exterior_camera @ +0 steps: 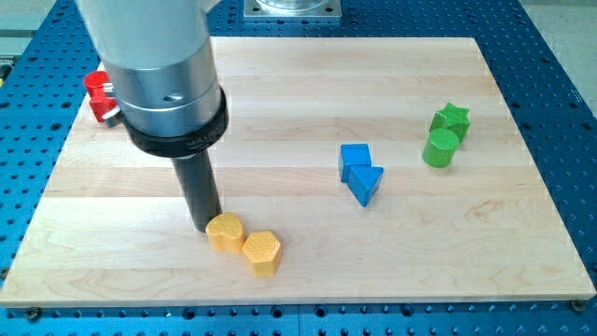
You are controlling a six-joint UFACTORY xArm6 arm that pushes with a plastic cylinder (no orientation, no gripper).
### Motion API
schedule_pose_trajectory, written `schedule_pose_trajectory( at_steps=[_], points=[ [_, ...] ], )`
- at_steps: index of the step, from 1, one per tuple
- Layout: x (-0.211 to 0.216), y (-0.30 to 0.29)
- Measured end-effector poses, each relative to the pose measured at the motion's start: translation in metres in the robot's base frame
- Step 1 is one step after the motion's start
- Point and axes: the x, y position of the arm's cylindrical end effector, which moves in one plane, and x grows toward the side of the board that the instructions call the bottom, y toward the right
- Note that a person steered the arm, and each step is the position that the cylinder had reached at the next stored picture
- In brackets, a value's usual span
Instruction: Place your arm at the top left of the heart
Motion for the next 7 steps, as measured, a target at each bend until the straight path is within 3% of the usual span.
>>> schedule_pose_trajectory(
  at_steps=[2,7],
  points=[
    [-0.041,-0.043],
    [-0.041,-0.056]
  ],
)
